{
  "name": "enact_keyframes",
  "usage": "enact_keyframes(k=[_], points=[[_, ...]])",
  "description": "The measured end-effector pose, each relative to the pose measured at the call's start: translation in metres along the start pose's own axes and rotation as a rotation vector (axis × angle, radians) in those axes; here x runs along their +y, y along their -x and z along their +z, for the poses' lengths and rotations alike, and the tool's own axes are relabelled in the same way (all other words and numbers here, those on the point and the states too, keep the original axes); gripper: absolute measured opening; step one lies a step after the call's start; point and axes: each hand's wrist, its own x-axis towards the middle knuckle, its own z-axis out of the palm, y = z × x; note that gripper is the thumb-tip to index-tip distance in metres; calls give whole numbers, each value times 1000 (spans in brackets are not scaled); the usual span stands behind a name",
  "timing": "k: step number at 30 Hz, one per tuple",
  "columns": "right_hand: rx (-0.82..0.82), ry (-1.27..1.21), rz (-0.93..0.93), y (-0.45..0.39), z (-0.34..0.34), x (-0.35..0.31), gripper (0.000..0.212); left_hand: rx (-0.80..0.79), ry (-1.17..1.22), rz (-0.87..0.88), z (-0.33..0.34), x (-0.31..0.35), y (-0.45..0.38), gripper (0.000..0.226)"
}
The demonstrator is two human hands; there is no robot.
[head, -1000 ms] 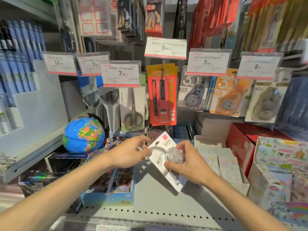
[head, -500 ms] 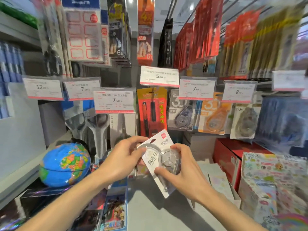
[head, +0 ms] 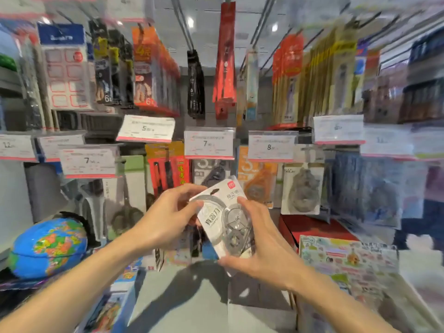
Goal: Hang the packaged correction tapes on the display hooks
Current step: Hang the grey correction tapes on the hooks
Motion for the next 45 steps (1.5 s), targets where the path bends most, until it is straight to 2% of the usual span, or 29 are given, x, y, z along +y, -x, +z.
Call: enact_keyframes(k=[5, 10, 14, 17, 20, 22, 24, 28, 33, 36, 41, 45], points=[[37, -22, -21, 12, -33, 29, 109, 11, -25, 12, 34, 32, -5, 25], [44, -57, -14, 22, -45, 40, 104, 38, -181, 42, 51, 48, -3, 30], [52, -54, -3, 20, -49, 39, 102, 133, -582, 218, 45, 49, 3, 30], [82, -45, 9, 17, -45, 35, 101, 215, -928, 453, 29, 48, 6, 26], [127, -2, 14, 11, -42, 35, 102, 362, -1180, 668, 8, 51, -1, 24], [149, 12, 32, 8, -42, 34, 102, 428, -1316, 740, -6, 57, -11, 25], [158, 16, 53, 8, -42, 31, 102, 461, -1395, 735, -18, 61, -23, 29], [170, 37, 82, 12, -40, 30, 104, 428, -1439, 654, -34, 71, -40, 36], [191, 69, 91, 20, -38, 27, 104, 338, -1390, 690, -48, 74, -40, 32], [189, 84, 84, 21, -33, 16, 102, 370, -1292, 740, -60, 74, -35, 19], [219, 69, 59, 1, -13, -15, 101, 436, -1201, 738, -70, 80, -33, 26], [331, 31, 84, -28, 4, -42, 103, 448, -1182, 732, -72, 80, -32, 27]])
